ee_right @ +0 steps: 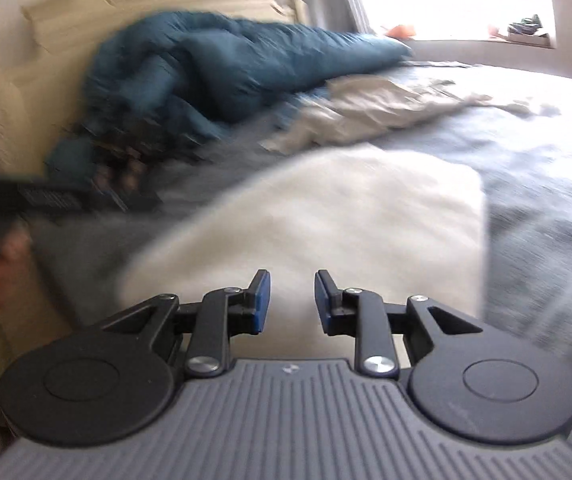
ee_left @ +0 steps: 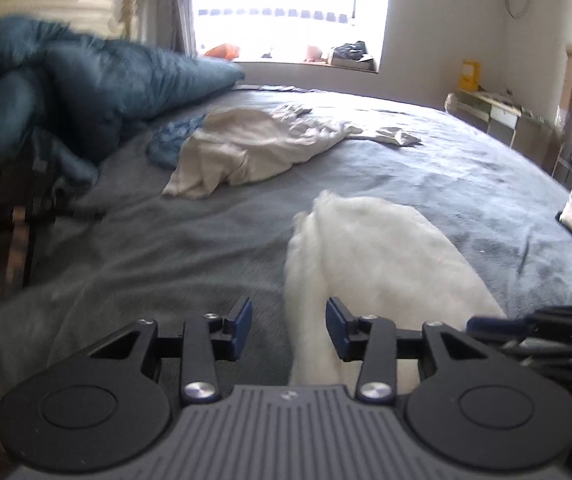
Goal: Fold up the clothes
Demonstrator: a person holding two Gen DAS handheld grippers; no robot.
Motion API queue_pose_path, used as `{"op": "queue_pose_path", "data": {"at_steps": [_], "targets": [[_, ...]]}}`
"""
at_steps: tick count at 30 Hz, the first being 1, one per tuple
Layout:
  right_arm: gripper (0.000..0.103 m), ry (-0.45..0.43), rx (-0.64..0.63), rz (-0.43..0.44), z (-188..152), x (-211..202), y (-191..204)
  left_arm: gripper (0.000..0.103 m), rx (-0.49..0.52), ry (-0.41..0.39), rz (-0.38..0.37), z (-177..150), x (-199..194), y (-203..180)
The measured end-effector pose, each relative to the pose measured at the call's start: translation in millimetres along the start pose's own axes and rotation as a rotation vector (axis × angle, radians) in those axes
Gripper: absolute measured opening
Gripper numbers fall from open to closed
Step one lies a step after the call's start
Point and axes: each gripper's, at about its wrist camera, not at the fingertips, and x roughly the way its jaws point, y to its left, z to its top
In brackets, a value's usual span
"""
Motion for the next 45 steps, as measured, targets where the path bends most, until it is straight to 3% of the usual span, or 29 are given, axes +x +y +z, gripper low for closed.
{"op": "queue_pose_path", "data": {"at_steps": [5, 8, 11, 13, 17, 23, 45], "targets": [[0.024, -0.038, 0.044, -0.004, -3.0, -3.1, -11.0, 0.043, 0.121, -0.009, -0.027, 12.1, 11.4, -46.6], [0.023, -0.069, 0.055, -0.032, -5.7, -10.8, -17.4, 0.043, 0.214, 0.022, 0.003, 10.0, 26.5, -72.9], [0.022, -0.008, 0.071, -0.073, -13.9, -0.7, -31.8, 0.042, 0.274, 0.085, 0.049, 3.3, 48.7, -87.6], [0.021, 0.009, 0.102, -0.076, -15.4, 1.8, -42.3, 0.041, 0.287, 0.112, 0.062, -2.4, 57.0, -90.6], [0.02, -0.055, 0.13, -0.06, -7.0, -13.0, -48.7, 0.04, 0.31, 0.117, 0.077, -7.3, 59.1, -93.4], [0.019, 0.026, 0.091, -0.084, -11.4, 10.3, -59.0, 0.04, 0.325, 0.125, 0.087, -7.0, 61.8, -95.0], [0.019, 0.016, 0.103, -0.079, -14.4, 7.4, -60.1, 0.04, 0.351, 0.133, 0.112, -5.8, 63.2, -100.6]]}}
